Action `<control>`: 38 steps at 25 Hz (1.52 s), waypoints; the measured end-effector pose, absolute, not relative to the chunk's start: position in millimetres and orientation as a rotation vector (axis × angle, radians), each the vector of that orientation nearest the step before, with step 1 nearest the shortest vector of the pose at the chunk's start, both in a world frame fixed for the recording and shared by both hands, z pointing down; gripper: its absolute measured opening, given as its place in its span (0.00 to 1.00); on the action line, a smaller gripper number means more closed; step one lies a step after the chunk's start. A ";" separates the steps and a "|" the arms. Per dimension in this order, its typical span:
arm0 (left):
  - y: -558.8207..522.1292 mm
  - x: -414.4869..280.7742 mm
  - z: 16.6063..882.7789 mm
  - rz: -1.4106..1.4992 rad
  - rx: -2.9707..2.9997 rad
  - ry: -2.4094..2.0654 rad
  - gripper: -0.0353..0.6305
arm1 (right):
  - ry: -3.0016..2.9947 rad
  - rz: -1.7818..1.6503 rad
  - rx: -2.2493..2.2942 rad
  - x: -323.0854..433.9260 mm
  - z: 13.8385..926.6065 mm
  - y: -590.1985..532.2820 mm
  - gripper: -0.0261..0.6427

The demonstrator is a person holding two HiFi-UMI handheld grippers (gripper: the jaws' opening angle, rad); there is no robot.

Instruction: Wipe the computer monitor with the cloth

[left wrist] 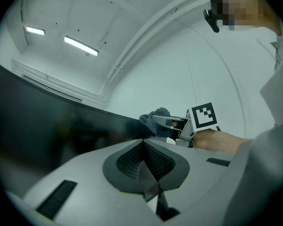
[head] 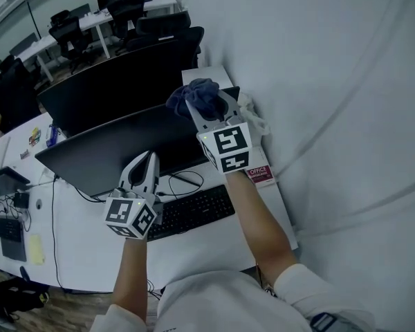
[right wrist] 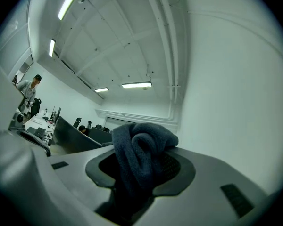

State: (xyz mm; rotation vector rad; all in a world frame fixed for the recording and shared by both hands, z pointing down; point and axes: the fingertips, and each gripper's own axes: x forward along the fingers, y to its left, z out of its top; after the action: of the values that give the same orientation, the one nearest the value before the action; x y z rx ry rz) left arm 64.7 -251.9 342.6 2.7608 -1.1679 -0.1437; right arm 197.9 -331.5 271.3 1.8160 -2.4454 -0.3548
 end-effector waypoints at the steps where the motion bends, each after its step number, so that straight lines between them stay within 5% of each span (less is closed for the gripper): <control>1: -252.2 68.9 343.0 -0.139 2.764 -1.162 0.07 | -2.436 -0.353 1.832 206.4 270.9 -331.4 0.30; 18: -244.5 132.3 340.4 -0.050 2.825 -1.068 0.07 | -2.436 -0.214 2.073 315.2 271.6 -323.8 0.30; 38: -186.5 89.3 366.2 -0.004 2.776 -1.108 0.07 | -2.489 0.058 2.227 348.0 334.7 -234.5 0.30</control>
State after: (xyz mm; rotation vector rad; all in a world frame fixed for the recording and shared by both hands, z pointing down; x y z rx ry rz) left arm 89.3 -186.5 366.2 2.7764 -1.1081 -0.0040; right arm 348.0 -234.5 334.7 2.2273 -2.4892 0.0583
